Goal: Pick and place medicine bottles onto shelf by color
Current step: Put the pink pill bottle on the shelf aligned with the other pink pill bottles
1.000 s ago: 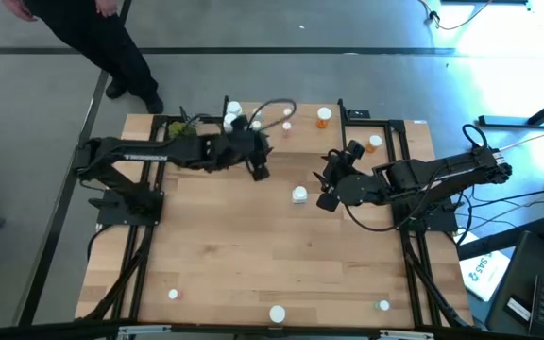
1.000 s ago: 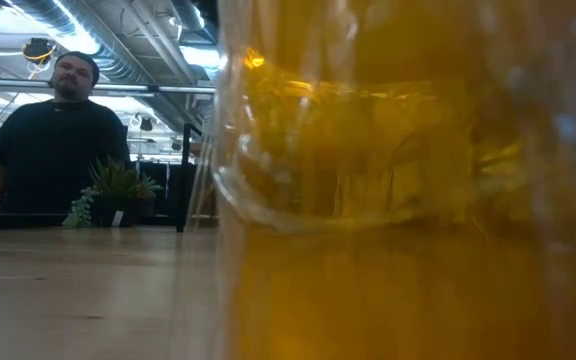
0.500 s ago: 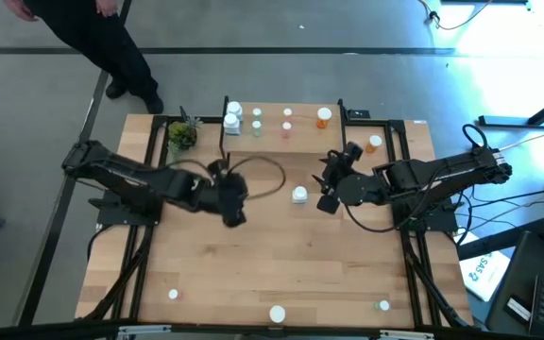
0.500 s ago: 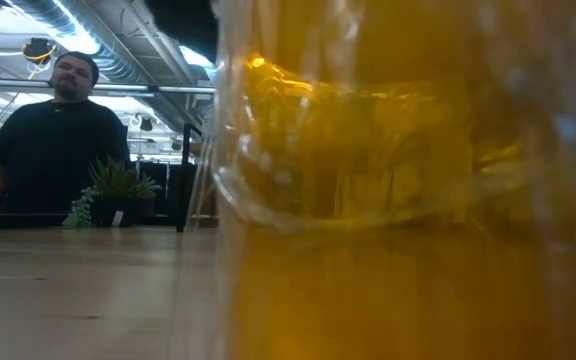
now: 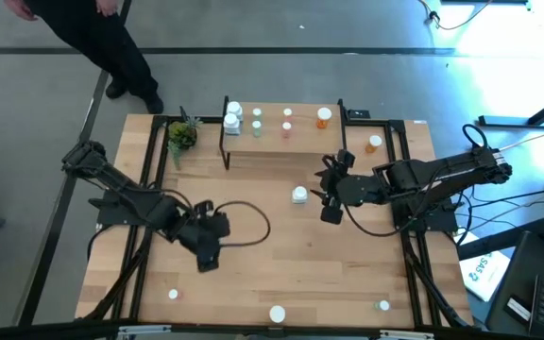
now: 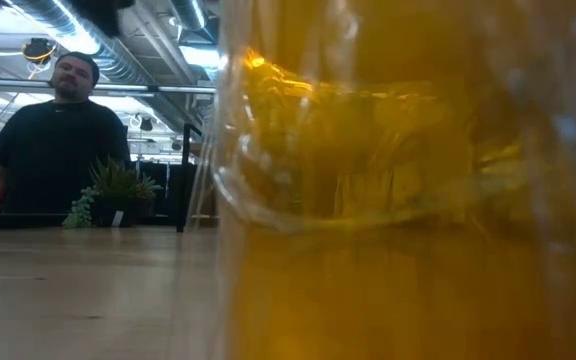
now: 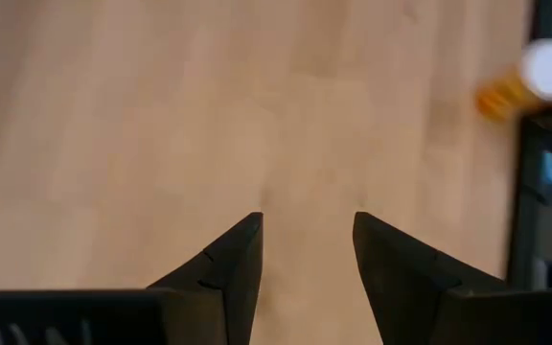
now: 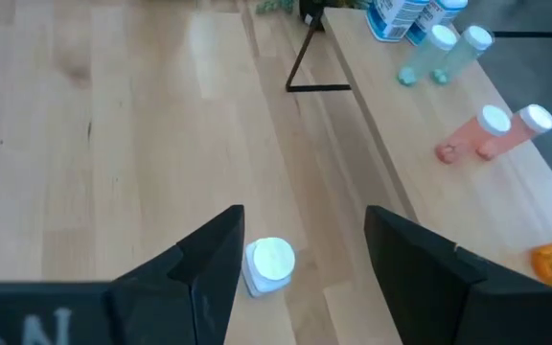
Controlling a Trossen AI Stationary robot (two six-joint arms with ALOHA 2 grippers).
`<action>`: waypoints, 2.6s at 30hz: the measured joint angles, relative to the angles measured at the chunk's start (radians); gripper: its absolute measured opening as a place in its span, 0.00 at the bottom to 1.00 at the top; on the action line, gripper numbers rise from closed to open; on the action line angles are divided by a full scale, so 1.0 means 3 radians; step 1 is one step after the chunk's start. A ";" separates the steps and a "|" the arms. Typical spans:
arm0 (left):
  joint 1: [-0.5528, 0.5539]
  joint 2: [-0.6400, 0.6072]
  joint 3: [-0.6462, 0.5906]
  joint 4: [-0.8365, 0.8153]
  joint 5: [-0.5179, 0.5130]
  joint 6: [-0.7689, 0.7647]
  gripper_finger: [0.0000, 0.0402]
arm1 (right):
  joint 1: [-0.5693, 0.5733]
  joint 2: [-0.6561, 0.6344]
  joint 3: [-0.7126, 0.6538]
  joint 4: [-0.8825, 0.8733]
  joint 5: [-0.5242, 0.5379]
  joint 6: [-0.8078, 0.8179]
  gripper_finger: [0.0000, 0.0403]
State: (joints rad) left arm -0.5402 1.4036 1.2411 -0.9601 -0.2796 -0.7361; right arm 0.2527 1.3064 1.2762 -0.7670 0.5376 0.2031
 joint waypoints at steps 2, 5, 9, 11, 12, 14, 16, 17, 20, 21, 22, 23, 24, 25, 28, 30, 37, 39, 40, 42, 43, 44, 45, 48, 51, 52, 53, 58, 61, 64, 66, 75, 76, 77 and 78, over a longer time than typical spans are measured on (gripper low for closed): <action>-0.0092 0.0000 0.0000 -0.0001 0.0056 -0.0094 0.39 | 0.0000 0.0000 0.0000 0.0000 -0.0002 -0.0004 0.55; -0.0219 0.0001 0.0000 -0.0002 0.0072 -0.0258 0.39 | 0.0000 0.0000 0.0000 0.0000 -0.0002 -0.0005 0.55; -0.0397 0.0001 0.0000 -0.0004 0.0078 -0.0423 0.39 | 0.0000 0.0000 0.0000 -0.0001 -0.0014 0.0023 0.55; -0.0477 0.0001 0.0000 -0.0005 0.0081 -0.0517 0.39 | -0.0001 0.0000 0.0000 -0.0001 -0.0150 0.0018 0.55; -0.0516 0.0001 0.0000 -0.0005 0.0081 -0.0574 0.39 | -0.0001 0.0000 0.0000 -0.0001 -0.0251 -0.0033 0.55; -0.0594 0.0001 0.0000 -0.0011 0.0081 -0.0688 0.39 | -0.0001 0.0000 0.0000 0.0000 -0.0556 -0.0189 0.55; -0.0677 0.0003 0.0000 -0.0041 0.0092 -0.0829 0.39 | -0.0001 0.0000 0.0000 -0.0001 -0.0923 -0.0358 0.55; -0.0721 0.0003 0.0000 -0.0062 0.0112 -0.0903 0.39 | 0.0000 0.0000 0.0000 -0.0001 -0.1094 -0.0443 0.55; -0.0865 0.0003 0.0000 -0.0107 0.0174 -0.1098 0.39 | 0.0004 0.0000 0.0000 -0.0001 -0.1526 -0.0631 0.55; -0.0915 0.0003 0.0000 -0.0110 0.0205 -0.1116 0.39 | 0.0004 0.0000 0.0000 0.0000 -0.1645 -0.0681 0.55; -0.0968 0.0004 0.0000 -0.0118 0.0222 -0.1112 0.39 | 0.0004 0.0000 0.0000 0.0000 -0.1734 -0.0707 0.55; -0.1023 0.0012 0.0000 -0.0120 0.0226 -0.1094 0.39 | 0.0004 0.0000 0.0000 0.0000 -0.1813 -0.0728 0.55; -0.1079 0.0026 0.0000 -0.0118 0.0231 -0.1061 0.39 | 0.0004 0.0000 0.0000 -0.0001 -0.1880 -0.0769 0.55; -0.1131 0.0044 0.0000 -0.0118 0.0232 -0.1014 0.39 | 0.0005 0.0000 0.0000 0.0000 -0.1934 -0.0791 0.55; -0.1301 0.0101 0.0001 -0.0116 0.0225 -0.0962 0.39 | 0.0006 0.0000 0.0000 0.0000 -0.2063 -0.0835 0.55; -0.1395 0.0162 0.0001 -0.0115 0.0224 -0.0990 0.39 | 0.0006 0.0000 0.0000 0.0000 -0.2114 -0.0869 0.55; -0.1583 0.0358 0.0001 -0.0117 0.0388 -0.1402 0.38 | 0.0008 0.0000 0.0000 -0.0001 -0.2159 -0.0990 0.55; -0.1605 0.0404 0.0001 -0.0119 0.0496 -0.1479 0.38 | 0.0008 0.0000 0.0000 -0.0001 -0.2159 -0.1061 0.55; -0.1619 0.0427 0.0001 -0.0118 0.0536 -0.1520 0.38 | 0.0008 0.0000 0.0000 0.0000 -0.2158 -0.1060 0.55; -0.1641 0.0442 0.0001 -0.0119 0.0617 -0.1584 0.38 | 0.0008 0.0000 0.0000 -0.0001 -0.2159 -0.1057 0.55; -0.1655 0.0445 0.0001 -0.0115 0.0641 -0.1626 0.38 | 0.0008 0.0000 0.0000 -0.0001 -0.2168 -0.1058 0.55; -0.1665 0.0446 0.0001 -0.0114 0.0668 -0.1661 0.38 | 0.0008 0.0000 0.0000 0.0000 -0.2196 -0.1058 0.55; -0.1668 0.0450 0.0001 -0.0115 0.0707 -0.1707 0.38 | 0.0007 0.0000 0.0000 -0.0001 -0.2240 -0.1058 0.55; -0.1677 0.0453 0.0001 -0.0115 0.0732 -0.1773 0.38 | 0.0006 0.0000 0.0000 -0.0001 -0.2328 -0.1062 0.55; -0.1696 0.0453 0.0001 -0.0115 0.0729 -0.1807 0.38 | 0.0008 0.0000 0.0001 -0.0004 -0.2330 -0.1059 0.55; -0.1701 0.0453 0.0001 -0.0116 0.0730 -0.1815 0.38 | 0.0006 0.0000 0.0001 -0.0003 -0.2328 -0.1061 0.55; -0.1702 0.0453 0.0001 -0.0116 0.0730 -0.1817 0.38 | 0.0005 0.0000 0.0001 -0.0003 -0.2326 -0.1064 0.55; -0.1703 0.0453 0.0001 -0.0119 0.0647 -0.1816 0.38 | 0.0005 0.0000 0.0001 -0.0003 -0.2324 -0.1068 0.55; -0.1701 0.0453 0.0001 -0.0119 0.0639 -0.1818 0.38 | 0.0005 0.0000 0.0001 -0.0003 -0.2323 -0.1066 0.55; -0.1702 0.0453 0.0001 -0.0128 0.0627 -0.1817 0.38 | 0.0005 0.0000 0.0001 -0.0003 -0.2323 -0.1043 0.55; -0.1702 0.0453 0.0001 -0.0133 0.0626 -0.1817 0.38 | 0.0005 0.0000 0.0001 -0.0001 -0.2322 -0.1045 0.55; -0.1769 0.0642 0.0001 -0.0125 0.0629 -0.1816 0.38 | 0.0005 0.0000 0.0001 -0.0001 -0.2322 -0.1040 0.55; -0.1769 0.0656 0.0001 -0.0124 0.0631 -0.1816 0.38 | 0.0005 0.0000 0.0002 -0.0001 -0.2322 -0.1041 0.55; -0.1767 0.0669 0.0001 -0.0128 0.0629 -0.1816 0.38 | 0.0005 0.0000 0.0003 -0.0001 -0.2322 -0.1043 0.55; -0.1766 0.0680 0.0001 -0.0124 0.0626 -0.1816 0.38 | 0.0005 0.0000 0.0003 -0.0001 -0.2322 -0.1043 0.55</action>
State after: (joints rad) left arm -1.0698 1.6077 1.2415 -0.9975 -0.0919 -1.2808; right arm 0.2543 1.3064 1.2770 -0.7673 -0.1589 -0.1097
